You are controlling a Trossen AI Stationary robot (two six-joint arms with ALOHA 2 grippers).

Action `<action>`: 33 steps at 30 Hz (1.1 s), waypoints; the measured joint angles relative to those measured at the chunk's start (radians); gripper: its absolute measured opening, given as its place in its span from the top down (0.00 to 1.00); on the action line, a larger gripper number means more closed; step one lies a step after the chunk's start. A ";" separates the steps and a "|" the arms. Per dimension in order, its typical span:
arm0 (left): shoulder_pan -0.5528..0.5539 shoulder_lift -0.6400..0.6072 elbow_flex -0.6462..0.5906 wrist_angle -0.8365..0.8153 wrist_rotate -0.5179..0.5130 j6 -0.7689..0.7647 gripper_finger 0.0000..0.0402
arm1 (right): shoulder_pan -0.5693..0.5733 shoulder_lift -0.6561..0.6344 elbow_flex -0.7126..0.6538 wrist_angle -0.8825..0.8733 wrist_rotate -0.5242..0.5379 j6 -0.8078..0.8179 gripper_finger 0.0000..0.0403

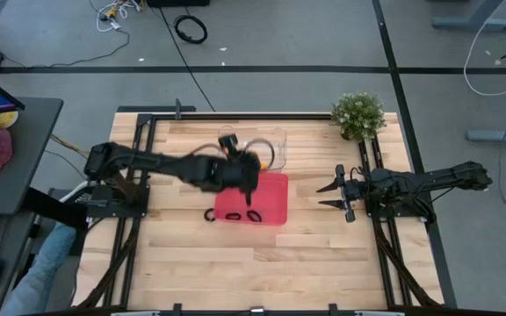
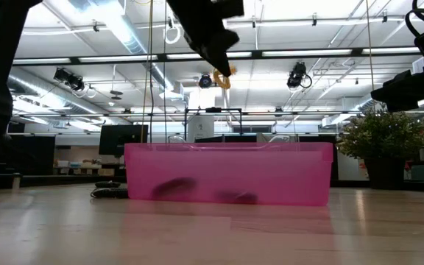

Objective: Sort spring keychains
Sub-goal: Put the orange spring keychain into the transparent bin

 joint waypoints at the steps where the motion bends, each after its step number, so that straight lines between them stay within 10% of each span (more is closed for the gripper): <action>1: 0.024 0.000 0.000 0.003 -0.001 0.000 0.94 | 0.000 0.000 0.000 0.000 0.000 0.000 0.59; 33: 0.228 0.000 0.001 0.050 0.227 -0.050 0.89 | 0.000 0.000 0.000 0.000 0.000 0.000 0.59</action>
